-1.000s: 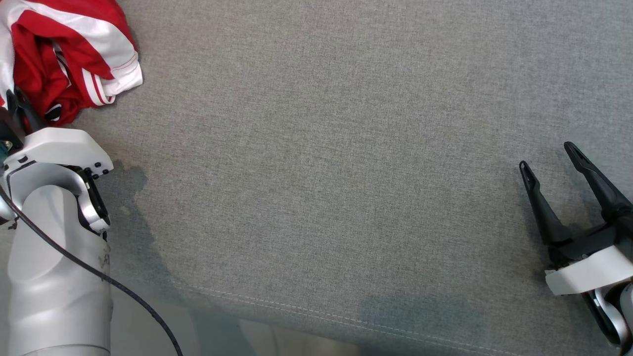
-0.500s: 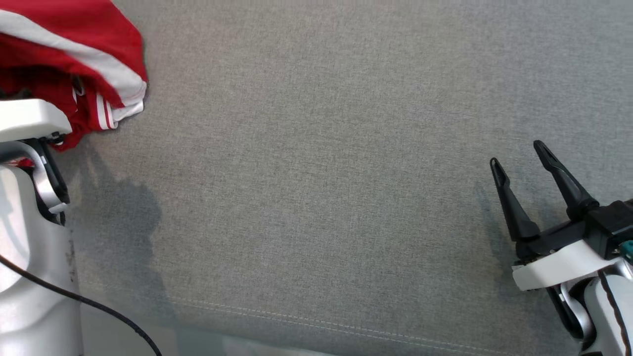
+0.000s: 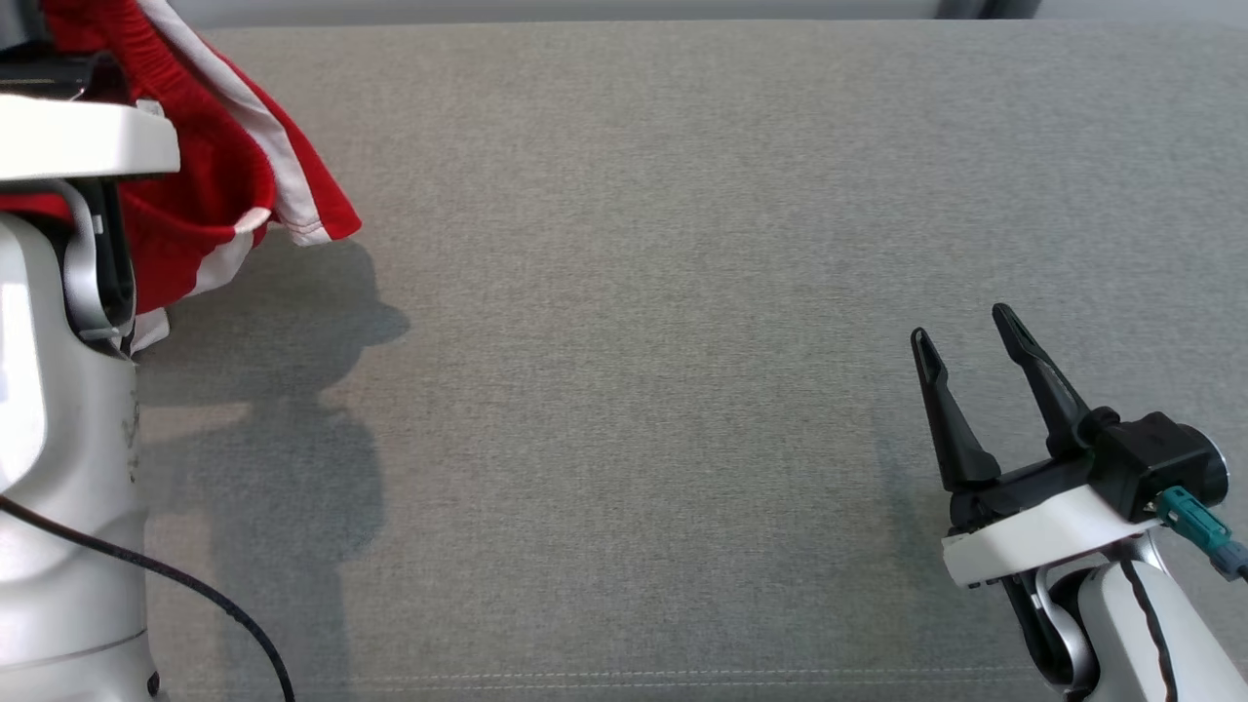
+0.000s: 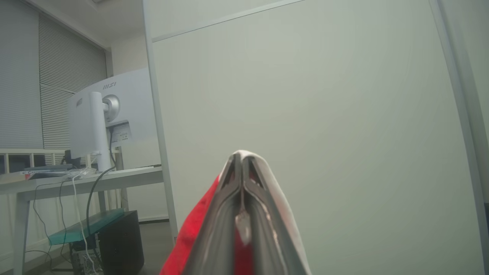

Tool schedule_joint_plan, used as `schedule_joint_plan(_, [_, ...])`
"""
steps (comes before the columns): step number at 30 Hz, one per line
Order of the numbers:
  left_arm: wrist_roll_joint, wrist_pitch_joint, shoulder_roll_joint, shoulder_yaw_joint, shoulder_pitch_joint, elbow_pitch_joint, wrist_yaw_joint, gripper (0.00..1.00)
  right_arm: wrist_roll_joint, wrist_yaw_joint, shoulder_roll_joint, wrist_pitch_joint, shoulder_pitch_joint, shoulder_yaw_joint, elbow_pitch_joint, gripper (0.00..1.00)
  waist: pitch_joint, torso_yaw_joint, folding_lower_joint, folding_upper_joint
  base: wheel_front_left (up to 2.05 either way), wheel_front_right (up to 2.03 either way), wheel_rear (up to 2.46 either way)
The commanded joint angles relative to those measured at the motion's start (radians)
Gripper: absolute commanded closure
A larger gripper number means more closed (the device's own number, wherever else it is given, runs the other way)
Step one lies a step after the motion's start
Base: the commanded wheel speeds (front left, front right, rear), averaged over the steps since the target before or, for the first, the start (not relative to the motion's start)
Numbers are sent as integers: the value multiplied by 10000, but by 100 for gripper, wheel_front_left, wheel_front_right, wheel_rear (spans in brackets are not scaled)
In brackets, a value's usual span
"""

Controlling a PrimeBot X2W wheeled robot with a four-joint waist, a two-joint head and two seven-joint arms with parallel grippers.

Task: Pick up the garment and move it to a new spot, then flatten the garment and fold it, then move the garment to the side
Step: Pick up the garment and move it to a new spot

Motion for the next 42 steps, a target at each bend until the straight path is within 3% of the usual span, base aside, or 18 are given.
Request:
schedule_joint_plan(1, [-76,-44,380,112,-534,-148,-147,100,134,14,78,-118,100,159,-190,0,-287,-472,0,0,0,0,0])
schedule_joint_plan(10, [-264,201,87,-632,-1294,552,-768,100,196,14,460,-118,296,133,-54,0,-697,-1459,0,0,0,0,0])
schedule_joint_plan(20, [-455,279,-680,-1400,-2054,1304,-1043,100,262,14,782,-118,362,264,48,0,-985,-2628,0,0,0,0,0])
schedule_joint_plan(27, [-1240,442,-1147,-1539,-2361,1716,-1297,100,265,14,881,-118,349,252,69,0,-961,-3050,0,0,0,0,0])
schedule_joint_plan(37, [-1419,1030,-1049,-1952,-363,3091,-1418,100,276,14,973,-118,428,254,171,0,-832,-2994,0,0,0,0,0])
schedule_joint_plan(42, [-1015,928,-812,-2253,870,4042,-1065,100,306,14,988,-118,454,368,300,0,-894,-2940,0,0,0,0,0])
